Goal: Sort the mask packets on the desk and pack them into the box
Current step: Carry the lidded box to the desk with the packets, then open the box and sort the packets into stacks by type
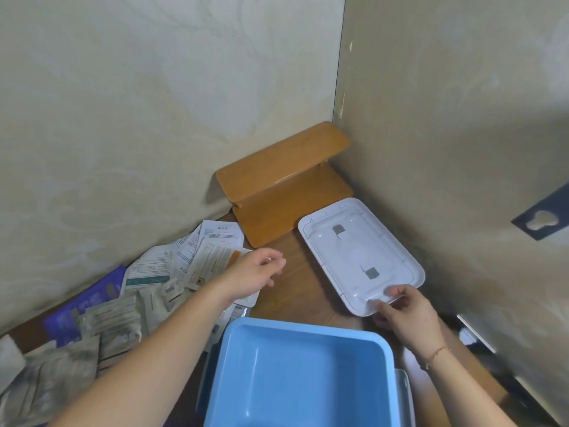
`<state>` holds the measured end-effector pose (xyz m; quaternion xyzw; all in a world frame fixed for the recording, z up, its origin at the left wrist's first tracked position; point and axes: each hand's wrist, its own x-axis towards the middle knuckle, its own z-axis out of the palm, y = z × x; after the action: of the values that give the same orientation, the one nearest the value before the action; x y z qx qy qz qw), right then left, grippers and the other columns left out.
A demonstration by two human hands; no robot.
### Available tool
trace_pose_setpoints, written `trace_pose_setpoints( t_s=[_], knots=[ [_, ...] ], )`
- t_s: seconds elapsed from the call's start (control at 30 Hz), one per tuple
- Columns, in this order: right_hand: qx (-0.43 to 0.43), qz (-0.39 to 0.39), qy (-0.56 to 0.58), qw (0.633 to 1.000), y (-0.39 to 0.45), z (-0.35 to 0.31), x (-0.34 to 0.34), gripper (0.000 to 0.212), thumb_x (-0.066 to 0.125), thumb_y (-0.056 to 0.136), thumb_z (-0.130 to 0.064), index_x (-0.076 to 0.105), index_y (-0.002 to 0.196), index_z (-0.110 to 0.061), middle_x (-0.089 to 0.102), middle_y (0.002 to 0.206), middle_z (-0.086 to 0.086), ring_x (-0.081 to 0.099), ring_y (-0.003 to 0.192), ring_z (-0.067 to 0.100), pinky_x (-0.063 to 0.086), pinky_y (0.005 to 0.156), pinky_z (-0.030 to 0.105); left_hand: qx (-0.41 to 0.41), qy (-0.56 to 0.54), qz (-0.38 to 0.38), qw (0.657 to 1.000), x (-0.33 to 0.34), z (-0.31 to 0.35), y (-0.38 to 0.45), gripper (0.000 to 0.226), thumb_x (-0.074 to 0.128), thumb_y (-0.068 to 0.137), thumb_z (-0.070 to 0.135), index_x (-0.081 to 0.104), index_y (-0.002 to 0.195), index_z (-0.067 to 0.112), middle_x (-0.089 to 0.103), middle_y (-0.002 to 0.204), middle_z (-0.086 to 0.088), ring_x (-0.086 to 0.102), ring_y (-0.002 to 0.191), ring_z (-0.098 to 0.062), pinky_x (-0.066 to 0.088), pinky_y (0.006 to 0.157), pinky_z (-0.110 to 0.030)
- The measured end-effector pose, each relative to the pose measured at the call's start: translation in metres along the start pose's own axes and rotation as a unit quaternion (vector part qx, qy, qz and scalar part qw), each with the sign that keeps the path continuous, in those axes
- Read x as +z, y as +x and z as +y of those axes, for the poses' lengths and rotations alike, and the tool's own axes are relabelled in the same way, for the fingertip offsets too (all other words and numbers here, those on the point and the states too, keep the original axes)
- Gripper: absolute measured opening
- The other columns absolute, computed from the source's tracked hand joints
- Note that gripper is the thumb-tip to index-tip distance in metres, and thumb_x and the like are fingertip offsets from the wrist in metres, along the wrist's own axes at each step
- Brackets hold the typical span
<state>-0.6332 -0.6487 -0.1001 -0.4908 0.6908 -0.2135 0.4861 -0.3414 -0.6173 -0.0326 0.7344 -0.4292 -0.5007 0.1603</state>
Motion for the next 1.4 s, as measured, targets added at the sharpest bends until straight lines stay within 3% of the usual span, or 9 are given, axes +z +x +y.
trace_pose_setpoints(
  t_s=[0.17, 0.33, 0.5, 0.7, 0.8, 0.87, 1.0, 1.27, 1.4],
  knots=[
    [-0.02, -0.074, -0.128, 0.989, -0.004, 0.009, -0.004, 0.021, 0.077, 0.079, -0.021, 0.065, 0.096, -0.021, 0.071, 0.067, 0.004, 0.067, 0.062, 0.022, 0.056, 0.069, 0.036, 0.045, 0.098, 0.158, 0.981, -0.004, -0.044, -0.066, 0.028, 0.056, 0.094, 0.046, 0.052, 0.12, 0.039, 0.055, 0.115, 0.02, 0.053, 0.098, 0.004, 0.045, 0.075, -0.02],
    [-0.033, -0.034, -0.013, 0.999, -0.035, 0.005, -0.027, 0.019, 0.059, 0.095, -0.024, 0.066, 0.11, -0.016, 0.071, 0.073, 0.005, 0.059, 0.052, 0.014, 0.047, 0.054, 0.018, 0.041, 0.169, 0.159, 0.972, 0.012, -0.085, -0.137, 0.031, 0.059, 0.078, 0.06, 0.049, 0.103, 0.044, 0.049, 0.109, 0.028, 0.054, 0.088, 0.007, 0.042, 0.071, -0.018],
    [-0.041, -0.152, -0.004, 0.988, -0.115, 0.034, -0.032, 0.042, 0.058, 0.083, -0.063, 0.065, 0.114, -0.036, 0.071, 0.107, -0.017, 0.066, 0.102, 0.007, 0.05, 0.092, 0.033, 0.036, 0.091, 0.14, 0.985, 0.03, -0.1, -0.152, 0.047, 0.071, 0.081, 0.047, 0.047, 0.121, 0.048, 0.034, 0.122, 0.045, 0.055, 0.102, 0.004, 0.045, 0.08, -0.017],
    [-0.004, -0.001, 0.007, 1.0, -0.173, 0.093, -0.046, 0.045, 0.081, 0.059, -0.051, 0.071, 0.099, -0.035, 0.075, 0.098, -0.012, 0.068, 0.089, -0.001, 0.051, 0.084, 0.015, 0.109, 0.059, 0.096, 0.988, 0.059, -0.071, -0.125, 0.053, 0.072, 0.084, 0.033, 0.049, 0.131, 0.043, 0.033, 0.13, 0.042, 0.04, 0.122, 0.014, 0.041, 0.106, -0.029],
    [0.032, 0.08, 0.067, 0.994, -0.182, 0.1, -0.053, 0.03, 0.084, 0.068, -0.006, 0.071, 0.09, -0.021, 0.074, 0.098, 0.008, 0.065, 0.075, -0.007, 0.047, 0.07, 0.002, 0.147, 0.045, 0.095, 0.984, 0.077, -0.042, -0.105, 0.053, 0.071, 0.086, 0.022, 0.052, 0.135, 0.031, 0.047, 0.131, 0.027, 0.046, 0.12, 0.007, 0.039, 0.108, -0.025],
    [0.033, 0.071, 0.073, 0.994, -0.186, 0.103, -0.058, 0.03, 0.081, 0.071, 0.0, 0.066, 0.091, -0.017, 0.071, 0.098, 0.009, 0.06, 0.069, -0.013, 0.043, 0.064, -0.002, 0.175, 0.055, 0.1, 0.978, 0.086, -0.027, -0.093, 0.047, 0.068, 0.087, 0.013, 0.057, 0.131, 0.024, 0.051, 0.132, 0.021, 0.047, 0.119, 0.007, 0.036, 0.108, -0.019],
    [0.058, 0.078, 0.089, 0.991, -0.189, 0.105, -0.059, 0.035, 0.083, 0.069, -0.002, 0.062, 0.089, -0.02, 0.071, 0.095, 0.005, 0.062, 0.068, -0.004, 0.044, 0.063, 0.002, 0.186, 0.071, 0.089, 0.976, 0.094, -0.01, -0.079, 0.042, 0.061, 0.091, 0.01, 0.058, 0.131, 0.021, 0.048, 0.139, 0.016, 0.044, 0.125, 0.001, 0.029, 0.104, -0.015],
    [0.101, 0.121, 0.128, 0.979, -0.204, 0.114, -0.09, 0.026, 0.074, 0.07, 0.017, 0.063, 0.091, 0.007, 0.068, 0.053, -0.008, 0.057, 0.042, -0.004, 0.043, 0.046, 0.003, 0.24, 0.145, 0.041, 0.959, 0.122, 0.014, -0.086, 0.041, 0.057, 0.094, 0.017, 0.057, 0.135, 0.021, 0.044, 0.145, 0.012, 0.041, 0.131, -0.002, 0.023, 0.105, -0.009],
    [0.115, 0.169, 0.156, 0.966, -0.19, 0.118, -0.099, 0.027, 0.077, 0.075, 0.002, 0.063, 0.095, -0.01, 0.069, 0.055, -0.008, 0.067, 0.065, 0.023, 0.058, 0.056, 0.025, 0.26, 0.149, 0.013, 0.954, 0.138, 0.041, -0.074, 0.047, 0.058, 0.094, 0.023, 0.05, 0.14, 0.026, 0.034, 0.153, 0.013, 0.029, 0.14, -0.005, 0.015, 0.107, -0.011]
  ],
)
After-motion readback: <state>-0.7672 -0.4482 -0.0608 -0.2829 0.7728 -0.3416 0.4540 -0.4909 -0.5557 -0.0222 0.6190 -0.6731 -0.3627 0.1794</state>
